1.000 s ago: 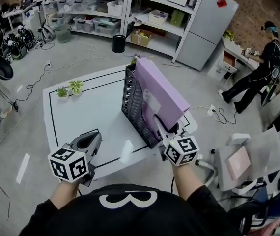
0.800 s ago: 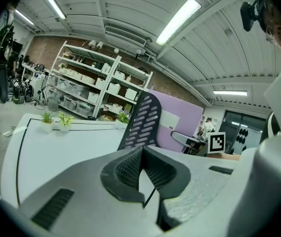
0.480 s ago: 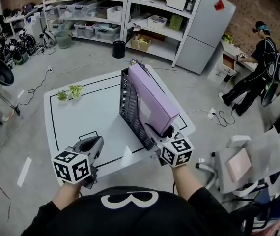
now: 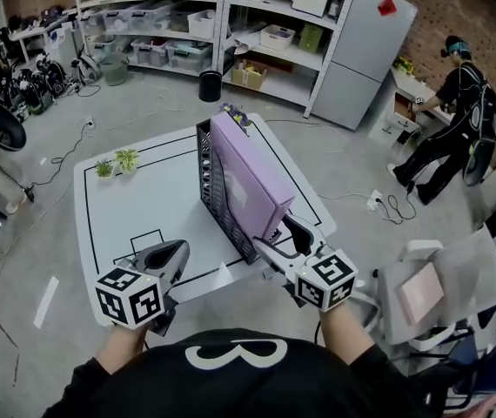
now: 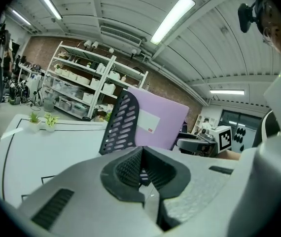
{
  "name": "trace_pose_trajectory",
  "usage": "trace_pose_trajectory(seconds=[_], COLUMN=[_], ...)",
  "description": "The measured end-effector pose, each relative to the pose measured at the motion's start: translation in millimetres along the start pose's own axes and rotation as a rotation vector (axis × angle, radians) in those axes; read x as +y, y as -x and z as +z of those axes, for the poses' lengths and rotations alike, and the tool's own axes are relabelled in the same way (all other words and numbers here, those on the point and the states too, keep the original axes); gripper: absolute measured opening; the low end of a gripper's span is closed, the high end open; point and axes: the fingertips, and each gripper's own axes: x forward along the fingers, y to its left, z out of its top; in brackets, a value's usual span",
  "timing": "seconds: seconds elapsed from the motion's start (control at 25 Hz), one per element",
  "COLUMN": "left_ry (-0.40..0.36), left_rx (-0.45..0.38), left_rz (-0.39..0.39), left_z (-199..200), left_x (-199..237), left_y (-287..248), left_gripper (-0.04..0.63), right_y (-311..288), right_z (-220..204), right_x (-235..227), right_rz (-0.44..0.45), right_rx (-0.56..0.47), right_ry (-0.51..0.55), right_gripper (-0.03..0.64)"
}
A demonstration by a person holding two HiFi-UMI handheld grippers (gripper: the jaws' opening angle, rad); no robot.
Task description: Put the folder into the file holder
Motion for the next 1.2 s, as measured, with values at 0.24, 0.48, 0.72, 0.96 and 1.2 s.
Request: trace_pose_trajectory(seconds=[0.24,0.48,0.72,0.96,1.2], left_ry=[-0.022,-0.037,-0.058,-0.066,-0.064], left_rx=[0.005,0.020,0.033,0.046,0.062], left_rz=[-0.051,-0.106,-0.145,-0.165,-0.169], left_z=[6.8,11.2,12.5,11.0,4.9], left_x=[-29.4,-54.5,-68.2,-75.0,-77.0], left_y=[-9.1,-15.1,-23.8,-32.5,-39.7], left_gripper=[0.006,0.005,0.006,0.005,0.006], right_y=[29.4,48.8,53.0,54.0,54.8], right_z=[3.6,4.1,3.5,-1.3,-10.3], right_x=[9.5,18.5,17.0,12.6,7.5], right_rz=[0.089,0.141,0.141,0.126,0.113], right_rx=[0.022,-0.002,-0.022,-0.015,0.004], right_ry=[-0.039,-0.131,-0.160,-0.177,-0.172], right_gripper=[0.310,0.014,0.003,0.003,0.003])
